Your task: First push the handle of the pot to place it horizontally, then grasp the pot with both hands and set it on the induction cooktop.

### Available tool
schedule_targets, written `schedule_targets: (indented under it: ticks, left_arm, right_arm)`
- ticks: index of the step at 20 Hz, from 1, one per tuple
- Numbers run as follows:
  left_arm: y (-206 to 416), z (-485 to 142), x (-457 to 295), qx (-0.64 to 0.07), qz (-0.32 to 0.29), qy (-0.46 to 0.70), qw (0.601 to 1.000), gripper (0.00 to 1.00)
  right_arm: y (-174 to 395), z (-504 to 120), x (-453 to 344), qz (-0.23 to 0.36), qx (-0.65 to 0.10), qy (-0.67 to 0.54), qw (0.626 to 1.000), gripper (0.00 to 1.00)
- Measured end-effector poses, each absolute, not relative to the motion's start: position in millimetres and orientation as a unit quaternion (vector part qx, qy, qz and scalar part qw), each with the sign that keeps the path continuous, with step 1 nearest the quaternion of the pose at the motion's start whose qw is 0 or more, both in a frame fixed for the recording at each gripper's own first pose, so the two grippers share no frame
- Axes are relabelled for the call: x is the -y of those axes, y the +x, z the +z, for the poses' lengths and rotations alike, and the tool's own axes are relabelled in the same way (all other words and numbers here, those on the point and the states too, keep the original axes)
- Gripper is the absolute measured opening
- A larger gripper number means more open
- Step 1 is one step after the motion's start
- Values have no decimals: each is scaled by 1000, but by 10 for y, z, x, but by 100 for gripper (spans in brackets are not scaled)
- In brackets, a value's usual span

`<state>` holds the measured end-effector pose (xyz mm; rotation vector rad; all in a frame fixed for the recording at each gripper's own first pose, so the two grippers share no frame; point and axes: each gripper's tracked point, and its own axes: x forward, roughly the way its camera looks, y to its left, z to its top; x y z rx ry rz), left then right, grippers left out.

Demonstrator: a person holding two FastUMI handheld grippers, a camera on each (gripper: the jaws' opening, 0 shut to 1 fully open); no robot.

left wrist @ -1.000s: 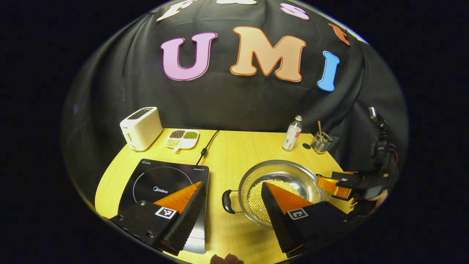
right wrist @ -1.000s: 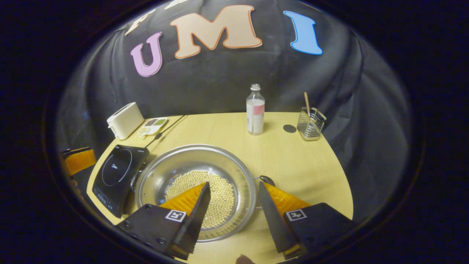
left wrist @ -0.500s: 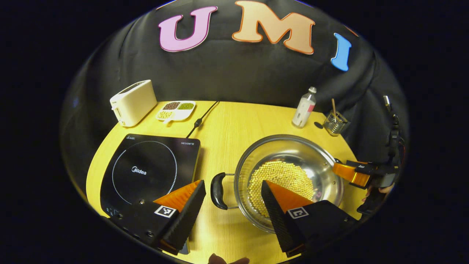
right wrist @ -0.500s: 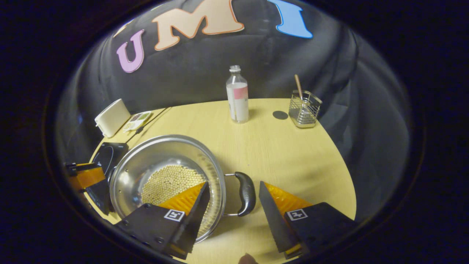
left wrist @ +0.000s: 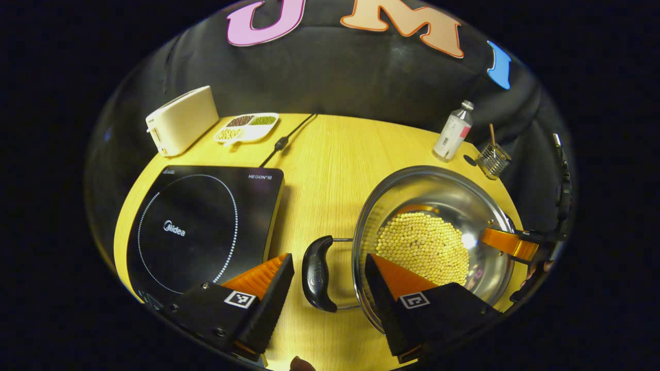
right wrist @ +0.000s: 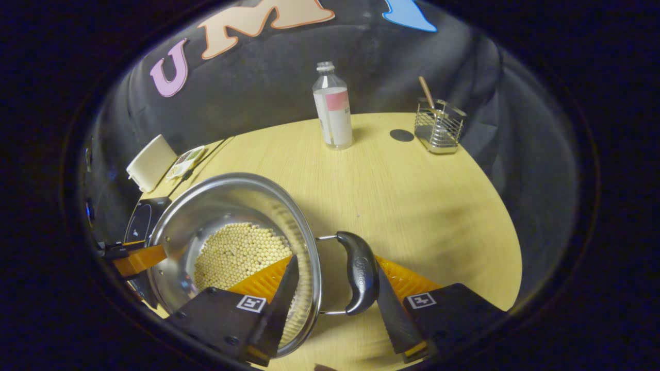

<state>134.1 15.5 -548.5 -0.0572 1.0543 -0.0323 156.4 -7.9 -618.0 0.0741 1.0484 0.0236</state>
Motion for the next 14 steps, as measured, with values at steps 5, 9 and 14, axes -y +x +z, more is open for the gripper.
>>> schedule_targets:
  ticks: [5, 9, 14]
  left_arm:
    - [1325, -5647, -61, -523, -29, -55, 850, 73]
    - [1343, -5667, -73, -528, -30, -76, 845, 65]
    - [1296, -5589, -61, -535, -38, -80, 840, 58]
  right_arm:
    - [1532, -6262, 97, 10, -514, 59, 856, 62]
    - [1504, -6253, 48, 15, -527, 105, 843, 51]
    - [1382, -6133, 77, 3, -537, 108, 836, 50]
